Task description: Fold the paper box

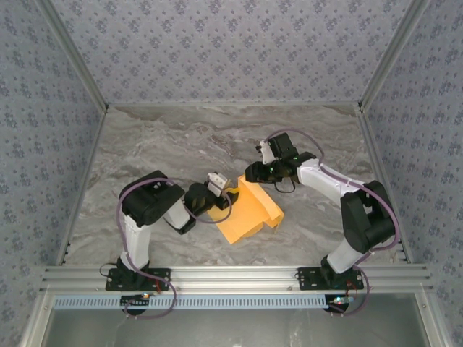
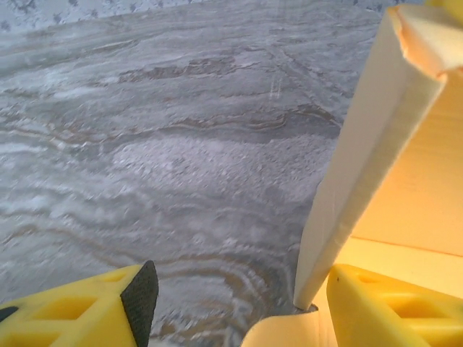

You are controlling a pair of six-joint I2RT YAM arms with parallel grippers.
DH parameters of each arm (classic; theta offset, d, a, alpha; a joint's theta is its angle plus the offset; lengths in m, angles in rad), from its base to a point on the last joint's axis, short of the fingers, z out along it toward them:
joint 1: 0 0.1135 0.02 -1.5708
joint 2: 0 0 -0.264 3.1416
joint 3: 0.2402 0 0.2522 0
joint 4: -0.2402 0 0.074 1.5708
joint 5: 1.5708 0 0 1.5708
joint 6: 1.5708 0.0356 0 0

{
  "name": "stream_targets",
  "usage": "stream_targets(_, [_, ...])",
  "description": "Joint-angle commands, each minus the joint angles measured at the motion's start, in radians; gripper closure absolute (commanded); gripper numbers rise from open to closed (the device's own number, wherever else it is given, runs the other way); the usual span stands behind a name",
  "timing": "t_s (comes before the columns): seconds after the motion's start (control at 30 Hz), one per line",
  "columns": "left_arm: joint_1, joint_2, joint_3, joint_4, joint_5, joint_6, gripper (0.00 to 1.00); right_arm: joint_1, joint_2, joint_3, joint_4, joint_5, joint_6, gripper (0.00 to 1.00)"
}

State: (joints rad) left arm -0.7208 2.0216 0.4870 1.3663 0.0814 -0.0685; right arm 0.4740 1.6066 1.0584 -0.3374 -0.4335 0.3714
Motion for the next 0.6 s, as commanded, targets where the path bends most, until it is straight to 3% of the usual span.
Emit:
stream_targets(0.0, [0.022, -0.041, -0.029, 0.041, 0.031, -0.034, 0.36, 0.006, 0.017, 0.030, -0.110, 0.023, -0.061, 0.56])
stream_targets(0.57, [0.024, 0.048, -0.013, 0.028, -0.041, -0.098, 0.37, 0.065, 0.064, 0.217, -0.251, 0.152, -0.098, 0.28])
